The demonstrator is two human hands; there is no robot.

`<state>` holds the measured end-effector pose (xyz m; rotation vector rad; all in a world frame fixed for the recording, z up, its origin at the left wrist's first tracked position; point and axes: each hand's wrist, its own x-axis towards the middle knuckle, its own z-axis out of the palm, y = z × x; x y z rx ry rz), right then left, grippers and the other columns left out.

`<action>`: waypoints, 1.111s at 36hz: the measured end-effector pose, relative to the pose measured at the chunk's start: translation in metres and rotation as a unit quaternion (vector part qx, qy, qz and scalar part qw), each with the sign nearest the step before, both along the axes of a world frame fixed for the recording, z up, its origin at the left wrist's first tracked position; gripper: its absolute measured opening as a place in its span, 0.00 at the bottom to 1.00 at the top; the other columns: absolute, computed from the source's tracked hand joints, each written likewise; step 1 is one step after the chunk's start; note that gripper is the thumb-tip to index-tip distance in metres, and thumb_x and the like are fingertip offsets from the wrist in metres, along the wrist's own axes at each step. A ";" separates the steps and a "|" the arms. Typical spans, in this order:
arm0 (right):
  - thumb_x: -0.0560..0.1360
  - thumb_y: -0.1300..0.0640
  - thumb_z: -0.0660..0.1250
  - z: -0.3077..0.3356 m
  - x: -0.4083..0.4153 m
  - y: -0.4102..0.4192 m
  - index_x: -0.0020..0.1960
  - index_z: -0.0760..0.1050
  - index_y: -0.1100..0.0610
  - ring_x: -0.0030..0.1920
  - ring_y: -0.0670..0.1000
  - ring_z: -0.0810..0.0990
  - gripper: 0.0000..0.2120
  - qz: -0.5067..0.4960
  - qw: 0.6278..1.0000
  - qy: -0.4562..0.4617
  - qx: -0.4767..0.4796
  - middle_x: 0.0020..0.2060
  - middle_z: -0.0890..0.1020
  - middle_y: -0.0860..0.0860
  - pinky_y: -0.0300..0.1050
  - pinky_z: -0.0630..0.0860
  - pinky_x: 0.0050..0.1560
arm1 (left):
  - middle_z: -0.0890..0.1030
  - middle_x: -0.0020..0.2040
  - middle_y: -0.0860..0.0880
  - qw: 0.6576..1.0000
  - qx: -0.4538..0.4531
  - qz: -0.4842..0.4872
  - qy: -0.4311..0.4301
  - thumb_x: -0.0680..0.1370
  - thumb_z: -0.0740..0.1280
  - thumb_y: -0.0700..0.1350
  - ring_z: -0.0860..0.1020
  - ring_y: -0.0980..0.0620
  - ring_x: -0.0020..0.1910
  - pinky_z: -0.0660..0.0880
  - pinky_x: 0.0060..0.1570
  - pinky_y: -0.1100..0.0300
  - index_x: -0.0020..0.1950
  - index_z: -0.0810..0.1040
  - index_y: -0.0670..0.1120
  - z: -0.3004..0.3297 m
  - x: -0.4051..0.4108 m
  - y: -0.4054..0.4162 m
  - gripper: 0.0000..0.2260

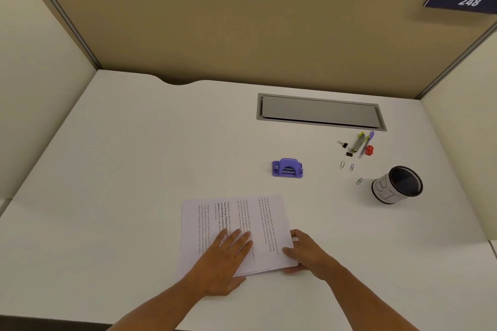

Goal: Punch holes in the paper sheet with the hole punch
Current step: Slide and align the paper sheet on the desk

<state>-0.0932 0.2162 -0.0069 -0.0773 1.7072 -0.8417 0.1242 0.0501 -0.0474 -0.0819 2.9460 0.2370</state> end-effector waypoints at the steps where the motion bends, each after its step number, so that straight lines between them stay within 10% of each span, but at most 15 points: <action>1: 0.77 0.64 0.67 0.000 0.000 0.000 0.63 0.69 0.57 0.57 0.57 0.81 0.16 -0.003 1.000 -0.001 0.000 0.61 0.77 0.55 0.58 0.84 0.44 | 0.67 0.77 0.44 1.000 0.004 0.025 -0.001 0.77 0.55 0.69 0.68 0.43 0.74 0.59 0.74 0.40 0.76 0.67 0.45 0.003 0.003 -0.001 0.36; 6: 0.78 0.65 0.67 0.001 0.000 0.005 0.64 0.70 0.58 0.57 0.58 0.81 0.16 -0.011 1.000 0.007 -0.004 0.61 0.77 0.55 0.58 0.84 0.45 | 0.65 0.78 0.46 0.929 0.071 0.362 0.029 0.76 0.54 0.69 0.65 0.43 0.76 0.57 0.75 0.46 0.77 0.65 0.45 0.008 0.023 -0.015 0.37; 13: 0.78 0.66 0.65 -0.003 0.011 0.021 0.62 0.72 0.56 0.57 0.57 0.82 0.14 -0.058 0.998 0.008 -0.020 0.60 0.79 0.54 0.57 0.84 0.45 | 0.69 0.73 0.38 0.621 0.218 0.749 0.074 0.76 0.69 0.57 0.68 0.33 0.70 0.67 0.65 0.35 0.75 0.65 0.41 0.025 0.039 -0.014 0.34; 25: 0.78 0.69 0.64 -0.001 0.044 0.031 0.59 0.73 0.56 0.52 0.58 0.84 0.13 -0.146 0.988 0.026 -0.030 0.53 0.85 0.55 0.58 0.84 0.41 | 0.76 0.67 0.36 0.131 0.523 0.789 0.294 0.76 0.73 0.41 0.77 0.38 0.62 0.74 0.62 0.47 0.75 0.63 0.36 0.048 -0.014 0.064 0.32; 29: 0.78 0.69 0.64 0.000 0.053 0.030 0.60 0.72 0.56 0.53 0.59 0.83 0.14 -0.151 0.988 0.028 -0.031 0.54 0.83 0.57 0.57 0.84 0.39 | 0.80 0.62 0.43 0.132 0.604 0.721 0.313 0.78 0.70 0.42 0.80 0.42 0.57 0.75 0.60 0.46 0.68 0.74 0.43 0.052 -0.026 0.067 0.19; 40: 0.78 0.67 0.66 0.009 0.068 0.028 0.63 0.70 0.53 0.56 0.58 0.80 0.17 -0.121 0.992 0.024 -0.043 0.57 0.82 0.55 0.54 0.84 0.37 | 0.78 0.66 0.40 0.165 0.588 0.730 0.306 0.79 0.68 0.38 0.78 0.42 0.58 0.73 0.62 0.49 0.71 0.71 0.39 0.035 -0.028 0.050 0.21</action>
